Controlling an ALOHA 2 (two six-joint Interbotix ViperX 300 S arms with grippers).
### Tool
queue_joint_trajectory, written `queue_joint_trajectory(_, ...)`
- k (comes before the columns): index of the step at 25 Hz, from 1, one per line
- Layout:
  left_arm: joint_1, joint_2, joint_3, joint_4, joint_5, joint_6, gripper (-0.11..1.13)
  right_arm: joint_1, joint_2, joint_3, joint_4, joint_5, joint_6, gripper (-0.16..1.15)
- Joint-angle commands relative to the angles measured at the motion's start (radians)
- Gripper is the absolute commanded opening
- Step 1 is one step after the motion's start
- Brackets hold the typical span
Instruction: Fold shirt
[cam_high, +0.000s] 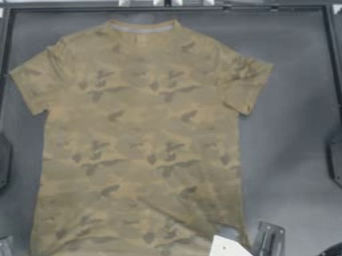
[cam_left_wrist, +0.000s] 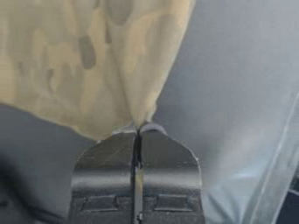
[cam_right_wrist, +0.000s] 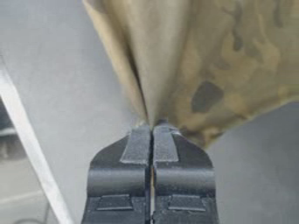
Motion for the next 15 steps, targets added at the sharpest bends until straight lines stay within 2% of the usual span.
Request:
queue_joint_trajectory(1,-0.017,-0.052,-0.072,0.012,0.074,-0.002,0.07,0.026,-0.048,-0.069,-0.051,0.064,0.018,0.08)
queue_joint_trajectory(9,-0.018,-0.077,-0.16,0.029,0.219,-0.002,0.07,0.017,-0.141,-0.084,-0.11,0.124,0.006,0.08)
queue_joint_trajectory(12,-0.006,-0.109,-0.147,0.055,0.235,0.003,0.07,-0.017,-0.196,-0.077,-0.104,0.163,-0.018,0.08)
queue_joint_trajectory(15,0.026,-0.158,-0.115,0.06,0.239,0.012,0.07,-0.061,-0.247,-0.058,-0.081,0.176,-0.078,0.08)
